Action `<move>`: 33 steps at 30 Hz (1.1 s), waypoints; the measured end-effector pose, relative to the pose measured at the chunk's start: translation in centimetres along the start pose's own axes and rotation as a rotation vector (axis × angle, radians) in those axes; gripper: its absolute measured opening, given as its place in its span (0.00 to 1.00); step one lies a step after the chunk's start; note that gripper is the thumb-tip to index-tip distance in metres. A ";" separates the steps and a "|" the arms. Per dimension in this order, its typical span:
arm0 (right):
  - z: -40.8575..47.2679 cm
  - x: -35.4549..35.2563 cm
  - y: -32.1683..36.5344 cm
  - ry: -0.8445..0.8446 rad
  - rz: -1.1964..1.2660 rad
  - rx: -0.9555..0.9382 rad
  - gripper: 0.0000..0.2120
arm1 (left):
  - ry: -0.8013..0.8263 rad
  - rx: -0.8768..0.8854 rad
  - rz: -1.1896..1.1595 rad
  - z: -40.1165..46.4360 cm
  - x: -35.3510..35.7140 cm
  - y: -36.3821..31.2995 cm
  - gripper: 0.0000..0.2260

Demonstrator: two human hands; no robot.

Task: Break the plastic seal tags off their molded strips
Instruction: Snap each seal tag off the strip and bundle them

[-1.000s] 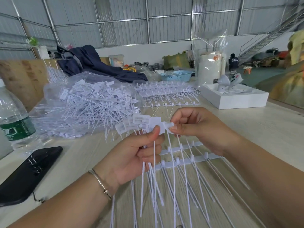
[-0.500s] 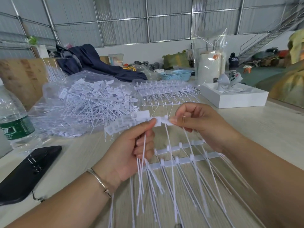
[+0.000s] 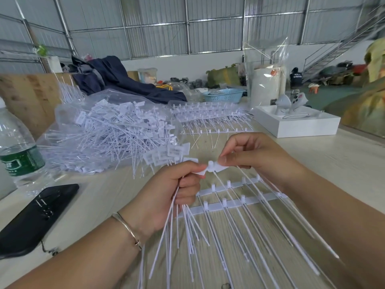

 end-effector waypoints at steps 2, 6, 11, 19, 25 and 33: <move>0.0 -0.3 0.0 0.015 -0.013 0.015 0.03 | 0.018 -0.028 0.015 -0.1 0.0 0.0 0.14; 0.2 -2.0 -0.2 -0.064 0.042 0.042 0.04 | 0.047 -0.037 -0.029 -0.2 -0.2 -0.2 0.16; 0.3 -2.2 -0.5 -0.159 0.142 0.077 0.08 | -0.001 0.001 0.011 -0.2 -0.1 0.3 0.13; -0.2 0.1 0.3 0.024 0.089 0.033 0.05 | -0.095 -0.026 -0.141 0.4 -0.7 0.5 0.14; -0.3 0.5 -0.2 0.006 0.042 0.034 0.08 | -0.099 0.072 0.022 0.2 -0.4 0.2 0.12; -0.3 0.1 -0.4 -0.022 -0.034 0.084 0.13 | -0.139 0.113 0.046 0.1 -0.8 0.1 0.09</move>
Point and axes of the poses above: each hand's wrist, its own z-axis towards the middle knuckle, its own x-axis out of the palm, y = z × x, the point moved 4 cm from there along z, towards the middle knuckle, and after that the axes turned 2 degrees about -y, right-handed, at the moved point
